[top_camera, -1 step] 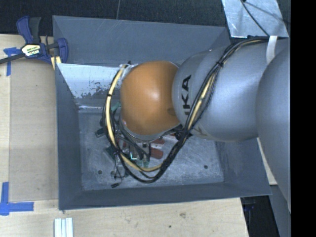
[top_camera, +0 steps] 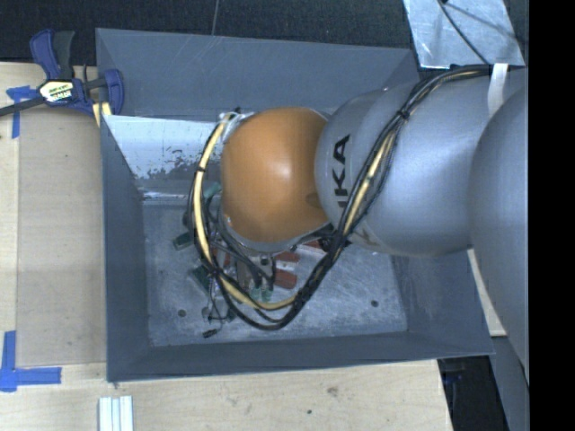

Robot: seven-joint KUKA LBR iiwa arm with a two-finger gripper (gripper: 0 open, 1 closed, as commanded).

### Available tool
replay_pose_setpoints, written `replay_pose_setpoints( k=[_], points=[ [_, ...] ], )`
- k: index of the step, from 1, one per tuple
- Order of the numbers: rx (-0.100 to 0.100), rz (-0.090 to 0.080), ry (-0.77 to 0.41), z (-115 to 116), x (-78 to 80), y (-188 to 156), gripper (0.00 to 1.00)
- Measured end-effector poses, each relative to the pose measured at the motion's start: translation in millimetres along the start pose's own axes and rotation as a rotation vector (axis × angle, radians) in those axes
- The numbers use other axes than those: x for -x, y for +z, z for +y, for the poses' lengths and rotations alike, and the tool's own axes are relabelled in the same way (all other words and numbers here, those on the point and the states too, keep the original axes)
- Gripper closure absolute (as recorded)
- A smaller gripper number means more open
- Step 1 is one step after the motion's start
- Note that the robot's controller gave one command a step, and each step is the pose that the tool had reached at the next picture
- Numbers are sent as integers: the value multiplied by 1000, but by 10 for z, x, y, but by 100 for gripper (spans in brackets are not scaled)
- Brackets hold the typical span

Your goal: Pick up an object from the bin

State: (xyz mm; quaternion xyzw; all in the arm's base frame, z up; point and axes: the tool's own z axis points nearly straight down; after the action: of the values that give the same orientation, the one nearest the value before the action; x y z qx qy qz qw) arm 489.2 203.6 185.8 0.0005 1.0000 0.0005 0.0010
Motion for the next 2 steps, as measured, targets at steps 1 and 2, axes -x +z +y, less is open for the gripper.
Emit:
replay_pose_setpoints(
  k=[1,2],
  points=[
    [0,-5,-42,-511,439,775,0],
    [0,1,211,-706,490,1047,0]
  ],
)
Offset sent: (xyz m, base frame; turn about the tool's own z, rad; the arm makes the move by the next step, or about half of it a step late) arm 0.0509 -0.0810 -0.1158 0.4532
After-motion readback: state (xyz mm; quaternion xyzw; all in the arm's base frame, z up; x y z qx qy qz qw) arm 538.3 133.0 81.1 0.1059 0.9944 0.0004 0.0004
